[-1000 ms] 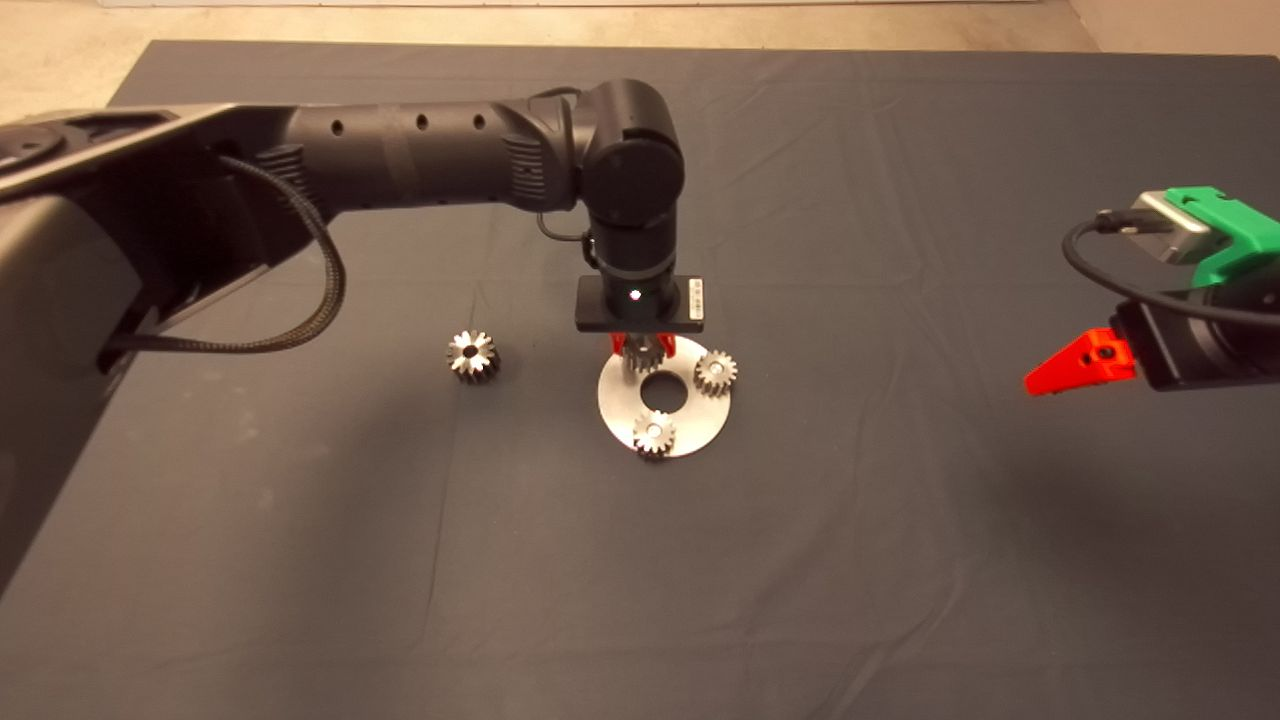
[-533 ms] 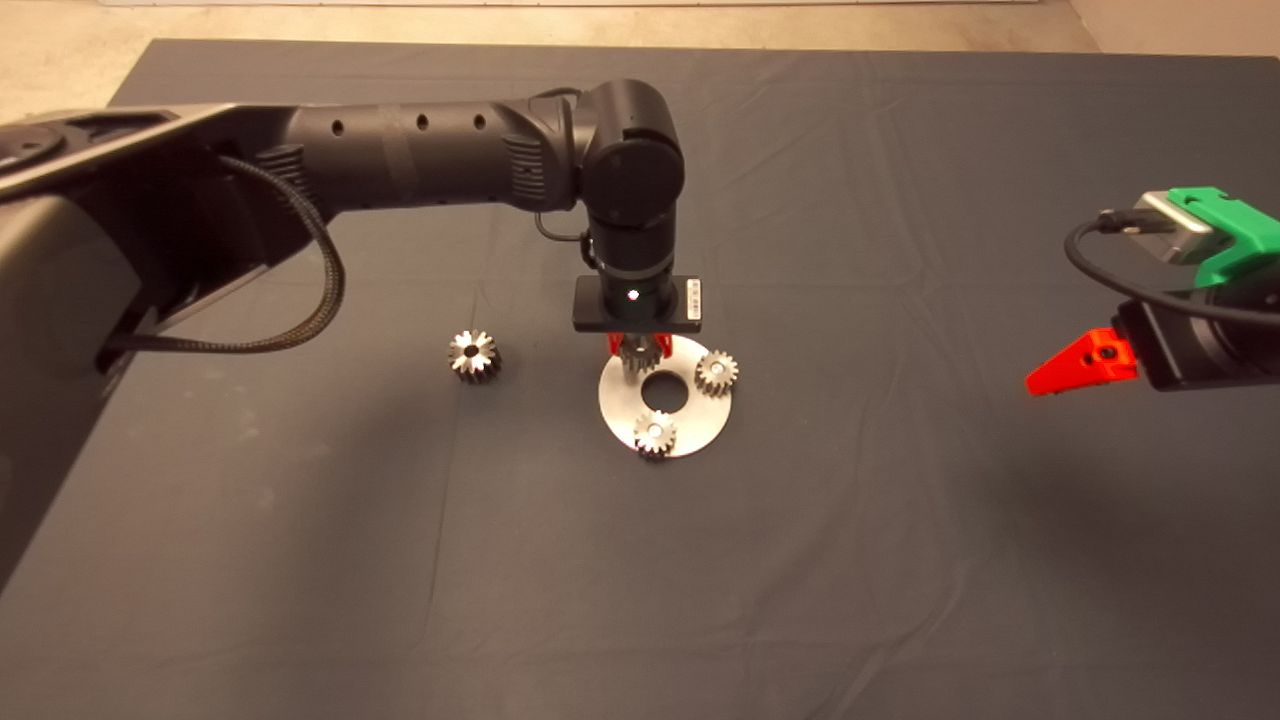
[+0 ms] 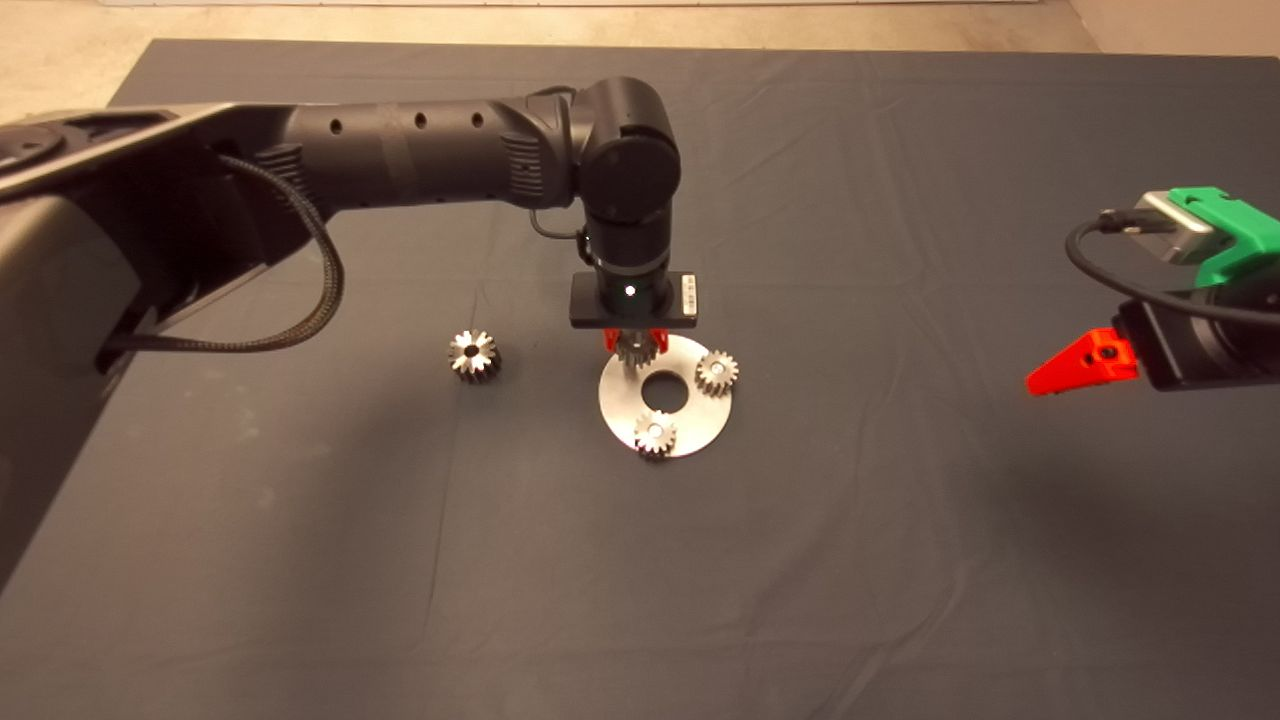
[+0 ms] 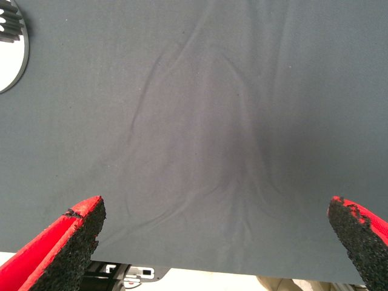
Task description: Remove an incorrectly installed larger gear and replace it with the correct smaller gear
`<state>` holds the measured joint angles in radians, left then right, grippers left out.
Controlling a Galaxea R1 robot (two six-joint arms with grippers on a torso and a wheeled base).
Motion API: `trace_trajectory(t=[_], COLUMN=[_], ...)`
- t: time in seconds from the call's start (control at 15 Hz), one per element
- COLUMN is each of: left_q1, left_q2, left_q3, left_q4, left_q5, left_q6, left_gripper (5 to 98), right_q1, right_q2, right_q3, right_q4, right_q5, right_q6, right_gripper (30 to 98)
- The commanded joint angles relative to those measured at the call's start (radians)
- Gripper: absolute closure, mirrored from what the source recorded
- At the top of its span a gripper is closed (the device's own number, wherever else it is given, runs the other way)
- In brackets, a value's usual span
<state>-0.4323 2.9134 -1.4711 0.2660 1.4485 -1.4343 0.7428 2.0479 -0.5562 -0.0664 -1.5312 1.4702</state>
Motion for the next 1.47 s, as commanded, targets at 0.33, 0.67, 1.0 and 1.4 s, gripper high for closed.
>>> trace_trajectory(t=[0.33,0.67,1.0,1.4], left_q1=[-0.017,0.010,0.014,-0.005], left_q2=[0.002,0.024,0.036,0.036], left_q3=[-0.014,0.014,0.000,-0.030], left_q4=[-0.001,-0.004,-0.002,-0.008], left_q5=[0.046,0.039,0.039,0.056], left_q6=[0.006,-0.017,-0.018,-0.006], left_gripper=[75.8,75.9,76.0,76.0], right_q1=[0.018,0.018,0.018,0.018], right_q2=[0.009,0.005,0.005,0.007], right_q3=[0.000,0.000,0.003,0.006], right_q4=[0.026,0.026,0.027,0.028], right_q5=[-0.015,-0.015,-0.015,-0.013], right_q6=[-0.001,-0.001,-0.001,-0.001], right_gripper=[31.4,31.4,31.4,31.4])
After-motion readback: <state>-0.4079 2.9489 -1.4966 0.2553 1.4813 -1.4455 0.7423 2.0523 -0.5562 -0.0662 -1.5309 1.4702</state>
